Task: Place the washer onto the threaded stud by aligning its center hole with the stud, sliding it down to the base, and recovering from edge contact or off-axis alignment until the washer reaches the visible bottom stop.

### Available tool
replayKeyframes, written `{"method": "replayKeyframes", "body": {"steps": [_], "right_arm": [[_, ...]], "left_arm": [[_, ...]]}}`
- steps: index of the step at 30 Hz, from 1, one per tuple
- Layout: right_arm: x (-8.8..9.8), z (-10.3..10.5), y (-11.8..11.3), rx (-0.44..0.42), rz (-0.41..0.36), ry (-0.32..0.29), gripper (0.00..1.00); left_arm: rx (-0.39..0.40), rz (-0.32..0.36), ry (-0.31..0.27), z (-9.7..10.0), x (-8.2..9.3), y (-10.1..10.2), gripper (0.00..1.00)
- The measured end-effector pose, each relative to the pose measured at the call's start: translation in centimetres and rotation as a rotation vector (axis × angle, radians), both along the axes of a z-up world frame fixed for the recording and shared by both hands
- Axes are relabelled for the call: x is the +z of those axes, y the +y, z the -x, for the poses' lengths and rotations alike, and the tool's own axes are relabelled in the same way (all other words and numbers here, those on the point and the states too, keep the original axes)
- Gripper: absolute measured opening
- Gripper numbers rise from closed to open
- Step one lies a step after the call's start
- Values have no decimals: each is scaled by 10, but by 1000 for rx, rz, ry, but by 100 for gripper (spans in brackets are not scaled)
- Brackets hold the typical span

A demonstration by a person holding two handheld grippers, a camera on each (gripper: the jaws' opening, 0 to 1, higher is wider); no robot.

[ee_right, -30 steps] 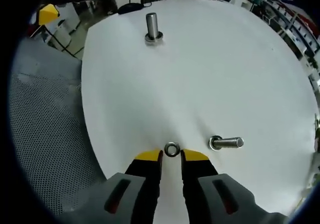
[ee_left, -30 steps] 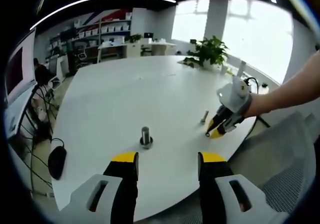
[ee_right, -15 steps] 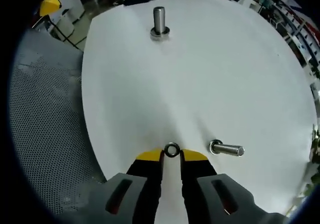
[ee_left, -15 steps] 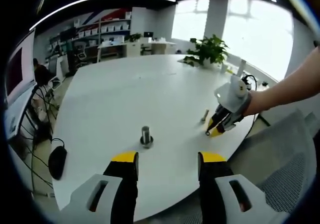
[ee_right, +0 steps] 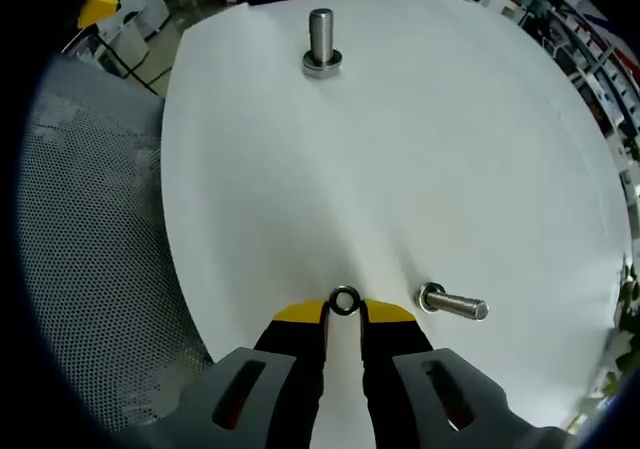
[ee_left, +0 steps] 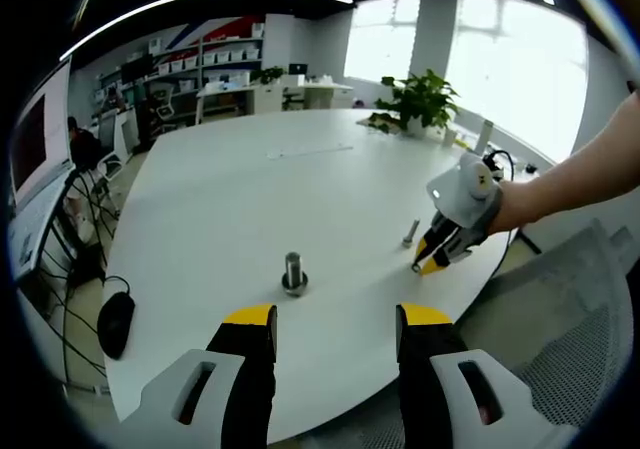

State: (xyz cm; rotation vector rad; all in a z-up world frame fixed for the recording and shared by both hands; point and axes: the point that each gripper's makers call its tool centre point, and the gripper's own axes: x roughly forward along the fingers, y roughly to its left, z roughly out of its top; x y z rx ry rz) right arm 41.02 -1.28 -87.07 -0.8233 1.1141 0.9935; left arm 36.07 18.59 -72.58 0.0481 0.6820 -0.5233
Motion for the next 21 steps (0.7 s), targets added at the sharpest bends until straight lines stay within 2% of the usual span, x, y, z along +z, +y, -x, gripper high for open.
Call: {"method": "replayKeyframes", "body": {"steps": [1,2,5,12,15,17,21], "right_arm": [[-1,-2,7,99,-3,-26,3],[2,-1,3,78,28,-27,3],[1,-1,4,53,34,-7,3],[-1,-1,2,-7,-4,7,6],[0,-1,3,-26,-15,7,8],[1,1,12,-74,-55,33,13],[9,-5,38,-46,-99,6,15]], "left_arm": [[1,0,1,0,0,0,46],[1,0,1,0,0,0,46],[2,-3,-1,0,0,1,46],[-11,-25,1,1,-2,-1,46],[3,-9,-2,0,0,2,46],[7,-2,4,-1,-1,3,46],[-1,-1,3,0,0,0,46]]}}
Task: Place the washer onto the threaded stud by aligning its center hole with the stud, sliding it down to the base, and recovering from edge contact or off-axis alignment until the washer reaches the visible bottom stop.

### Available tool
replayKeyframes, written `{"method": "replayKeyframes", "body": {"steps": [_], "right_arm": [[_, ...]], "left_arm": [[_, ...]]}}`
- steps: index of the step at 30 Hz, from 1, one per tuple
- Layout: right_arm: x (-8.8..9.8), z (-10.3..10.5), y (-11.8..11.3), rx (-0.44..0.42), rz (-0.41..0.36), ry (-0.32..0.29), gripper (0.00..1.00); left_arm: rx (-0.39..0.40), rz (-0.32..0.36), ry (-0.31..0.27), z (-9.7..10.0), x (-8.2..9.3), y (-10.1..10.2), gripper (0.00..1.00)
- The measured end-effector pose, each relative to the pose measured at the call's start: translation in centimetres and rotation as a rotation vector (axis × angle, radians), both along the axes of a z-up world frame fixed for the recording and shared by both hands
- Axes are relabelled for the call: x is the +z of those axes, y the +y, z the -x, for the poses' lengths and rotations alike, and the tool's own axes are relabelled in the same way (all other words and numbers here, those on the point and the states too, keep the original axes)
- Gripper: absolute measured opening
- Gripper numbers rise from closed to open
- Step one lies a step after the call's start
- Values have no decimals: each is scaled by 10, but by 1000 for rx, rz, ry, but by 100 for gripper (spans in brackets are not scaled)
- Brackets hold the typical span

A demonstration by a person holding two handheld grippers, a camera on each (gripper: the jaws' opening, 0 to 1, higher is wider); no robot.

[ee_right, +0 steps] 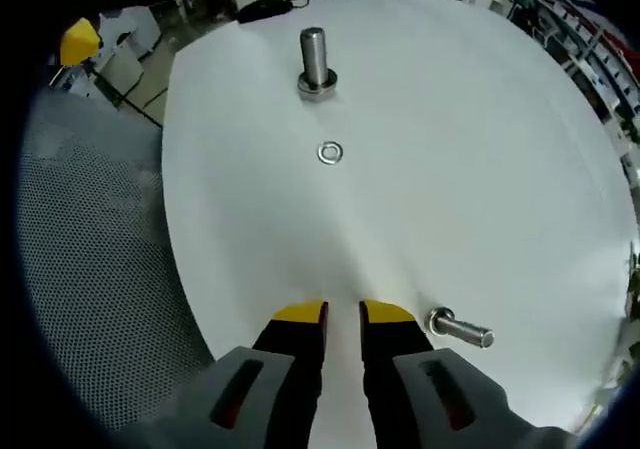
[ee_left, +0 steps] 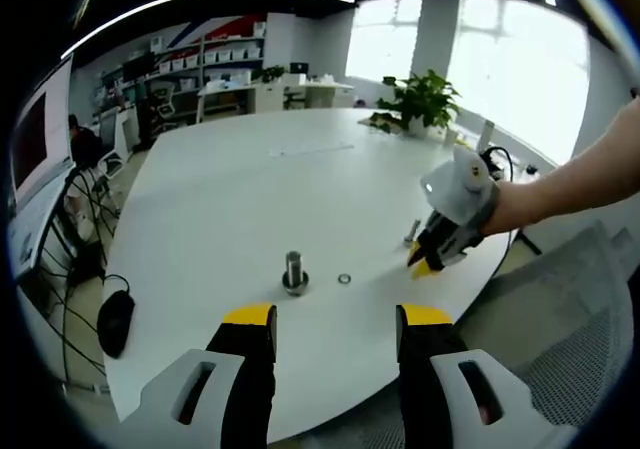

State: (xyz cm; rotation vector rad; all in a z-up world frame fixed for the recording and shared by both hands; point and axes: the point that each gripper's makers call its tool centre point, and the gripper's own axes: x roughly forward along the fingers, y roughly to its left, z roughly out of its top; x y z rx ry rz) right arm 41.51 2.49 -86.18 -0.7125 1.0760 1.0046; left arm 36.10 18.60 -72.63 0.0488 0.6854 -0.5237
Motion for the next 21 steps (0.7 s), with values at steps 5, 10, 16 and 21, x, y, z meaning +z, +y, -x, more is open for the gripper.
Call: {"method": "replayKeyframes", "body": {"steps": [5,10,16,21], "right_arm": [[5,-7,26,12,-24,1,16],[12,-17,46,38,-35,-11,16],[14,-23,57,54,-44,-13,16],[9,-26,68,64,-52,1,16]], "left_arm": [[8,2,0,0,0,2,46],[13,4,1,0,0,2,46],[15,7,-2,0,1,3,46],[19,8,0,0,0,3,46]]}}
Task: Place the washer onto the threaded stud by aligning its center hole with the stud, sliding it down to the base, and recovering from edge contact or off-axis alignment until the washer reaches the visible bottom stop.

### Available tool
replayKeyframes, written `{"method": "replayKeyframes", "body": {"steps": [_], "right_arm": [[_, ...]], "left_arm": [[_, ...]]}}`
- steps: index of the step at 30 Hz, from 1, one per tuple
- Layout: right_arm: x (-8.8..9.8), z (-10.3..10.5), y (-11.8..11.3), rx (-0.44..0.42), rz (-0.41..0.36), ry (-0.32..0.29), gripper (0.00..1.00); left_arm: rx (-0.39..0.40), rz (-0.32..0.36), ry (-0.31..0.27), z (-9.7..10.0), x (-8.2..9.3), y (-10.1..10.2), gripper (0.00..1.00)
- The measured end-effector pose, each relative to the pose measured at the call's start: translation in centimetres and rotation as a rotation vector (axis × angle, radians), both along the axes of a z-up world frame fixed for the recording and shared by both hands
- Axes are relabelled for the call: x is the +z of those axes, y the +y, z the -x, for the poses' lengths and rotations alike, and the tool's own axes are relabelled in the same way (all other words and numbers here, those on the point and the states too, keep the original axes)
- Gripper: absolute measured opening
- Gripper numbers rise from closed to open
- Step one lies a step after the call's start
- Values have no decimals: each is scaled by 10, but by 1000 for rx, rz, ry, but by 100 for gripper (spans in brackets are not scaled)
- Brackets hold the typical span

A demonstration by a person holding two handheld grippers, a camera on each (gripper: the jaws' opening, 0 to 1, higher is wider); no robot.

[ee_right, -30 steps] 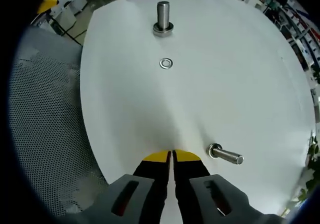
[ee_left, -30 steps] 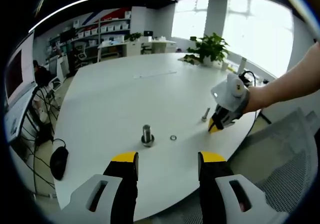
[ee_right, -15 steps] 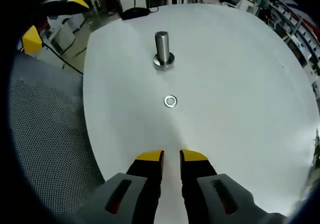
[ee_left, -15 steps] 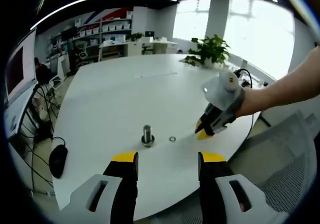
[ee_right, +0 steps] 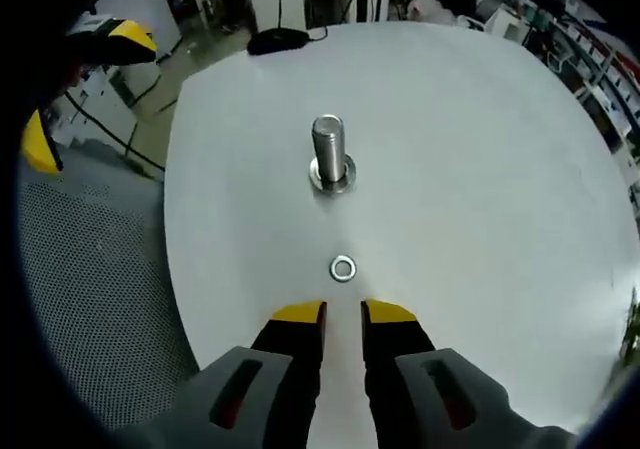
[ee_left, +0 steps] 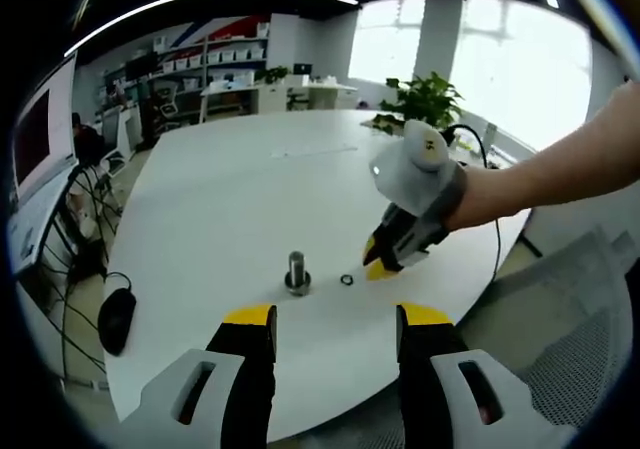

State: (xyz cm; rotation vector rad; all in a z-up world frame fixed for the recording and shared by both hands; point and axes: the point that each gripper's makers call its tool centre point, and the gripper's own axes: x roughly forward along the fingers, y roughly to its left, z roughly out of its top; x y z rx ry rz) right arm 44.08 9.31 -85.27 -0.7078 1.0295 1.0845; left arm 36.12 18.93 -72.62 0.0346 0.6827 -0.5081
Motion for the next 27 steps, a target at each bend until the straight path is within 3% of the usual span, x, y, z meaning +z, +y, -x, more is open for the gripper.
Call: {"method": "replayKeyframes", "body": {"steps": [11,17,27], "right_arm": [[-12,-4,22,60,22,-8,20],[-17,-2,17,95,63,-10,19],[-17,-4,19,122,61,-17,18]], "left_arm": [[1,5,6,0,-1,0,46],[3,9,5,0,-1,0,46],[3,19,5,0,0,-1,47]]}}
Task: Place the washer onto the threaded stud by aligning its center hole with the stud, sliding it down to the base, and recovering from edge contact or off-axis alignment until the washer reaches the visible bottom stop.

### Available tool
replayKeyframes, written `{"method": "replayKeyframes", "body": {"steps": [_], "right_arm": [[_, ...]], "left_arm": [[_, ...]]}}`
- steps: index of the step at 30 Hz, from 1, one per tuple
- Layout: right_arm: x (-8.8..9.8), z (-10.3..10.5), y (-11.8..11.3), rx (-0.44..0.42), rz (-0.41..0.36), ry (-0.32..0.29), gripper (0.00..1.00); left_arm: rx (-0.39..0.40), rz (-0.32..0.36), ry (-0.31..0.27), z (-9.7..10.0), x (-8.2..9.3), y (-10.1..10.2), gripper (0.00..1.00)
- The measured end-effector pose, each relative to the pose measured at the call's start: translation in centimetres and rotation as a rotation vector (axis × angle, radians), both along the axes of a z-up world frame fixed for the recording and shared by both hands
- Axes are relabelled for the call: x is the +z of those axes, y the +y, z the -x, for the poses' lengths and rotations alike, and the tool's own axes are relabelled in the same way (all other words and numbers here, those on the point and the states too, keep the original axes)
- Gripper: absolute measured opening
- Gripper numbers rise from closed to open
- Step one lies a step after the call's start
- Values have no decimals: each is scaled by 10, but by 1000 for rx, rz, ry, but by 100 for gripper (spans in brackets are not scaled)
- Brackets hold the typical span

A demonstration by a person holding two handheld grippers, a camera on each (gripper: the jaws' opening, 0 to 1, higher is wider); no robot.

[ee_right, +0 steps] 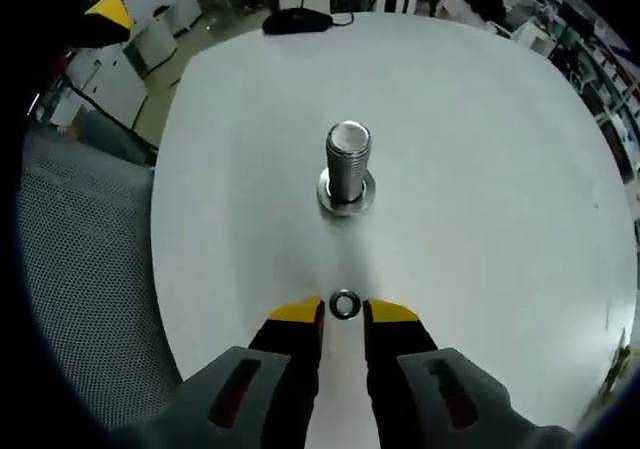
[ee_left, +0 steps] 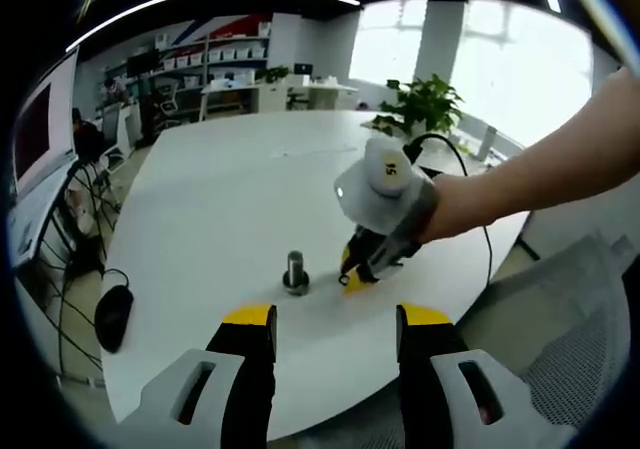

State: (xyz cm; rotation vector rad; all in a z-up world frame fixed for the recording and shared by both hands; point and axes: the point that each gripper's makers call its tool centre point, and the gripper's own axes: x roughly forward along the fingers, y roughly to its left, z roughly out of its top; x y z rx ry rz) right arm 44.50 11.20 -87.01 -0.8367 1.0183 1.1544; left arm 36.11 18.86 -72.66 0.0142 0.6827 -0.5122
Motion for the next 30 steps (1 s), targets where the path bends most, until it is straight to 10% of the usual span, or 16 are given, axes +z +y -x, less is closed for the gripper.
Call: {"method": "replayKeyframes", "body": {"steps": [17,30], "right_arm": [[2,2,0,4,17,-14,14],[30,-12,-42,-133,-34,-25,14]], "left_arm": [[1,0,3,0,0,0,46],[-9,1,-1,0,1,-2,46]]}}
